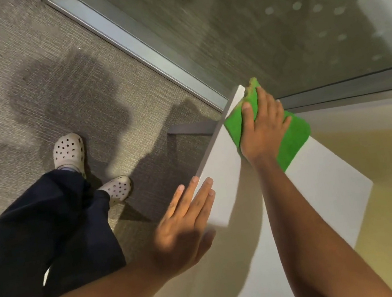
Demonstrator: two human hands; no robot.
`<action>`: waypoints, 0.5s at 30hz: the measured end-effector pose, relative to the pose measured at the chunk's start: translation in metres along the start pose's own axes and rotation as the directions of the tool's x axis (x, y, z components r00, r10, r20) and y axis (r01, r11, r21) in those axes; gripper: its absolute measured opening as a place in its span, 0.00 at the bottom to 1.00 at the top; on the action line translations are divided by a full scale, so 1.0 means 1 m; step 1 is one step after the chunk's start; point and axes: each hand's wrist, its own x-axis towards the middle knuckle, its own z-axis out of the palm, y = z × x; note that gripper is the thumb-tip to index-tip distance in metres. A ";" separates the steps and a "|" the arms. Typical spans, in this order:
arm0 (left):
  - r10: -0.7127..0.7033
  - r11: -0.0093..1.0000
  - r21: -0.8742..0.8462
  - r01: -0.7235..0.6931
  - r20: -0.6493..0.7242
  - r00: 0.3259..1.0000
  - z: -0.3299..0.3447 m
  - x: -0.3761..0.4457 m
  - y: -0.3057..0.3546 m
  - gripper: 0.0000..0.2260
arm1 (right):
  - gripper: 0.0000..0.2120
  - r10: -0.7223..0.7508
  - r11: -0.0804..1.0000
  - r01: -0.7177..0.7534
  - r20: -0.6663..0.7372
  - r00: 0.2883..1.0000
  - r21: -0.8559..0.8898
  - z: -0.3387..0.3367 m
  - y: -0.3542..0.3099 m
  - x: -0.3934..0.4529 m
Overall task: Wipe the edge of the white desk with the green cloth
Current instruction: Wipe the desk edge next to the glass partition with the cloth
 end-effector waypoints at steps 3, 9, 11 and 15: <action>0.037 0.999 -0.017 -0.037 0.023 0.999 -0.005 0.000 -0.002 0.32 | 0.29 -0.018 1.000 0.014 0.122 0.992 0.027 -0.005 0.007 -0.032; -0.249 0.956 -0.168 0.241 -0.031 0.968 -0.049 0.031 -0.011 0.22 | 0.29 -0.027 0.999 0.015 0.260 0.965 0.046 -0.011 0.003 -0.100; -0.345 0.913 -0.215 0.347 0.047 0.937 -0.057 0.050 -0.015 0.22 | 0.30 -0.021 0.998 0.001 0.302 0.953 0.065 -0.012 -0.001 -0.114; -0.386 0.860 -0.290 0.419 0.165 0.907 -0.067 0.077 -0.014 0.14 | 0.32 -0.015 0.968 -0.092 0.416 0.909 0.236 -0.031 -0.006 -0.112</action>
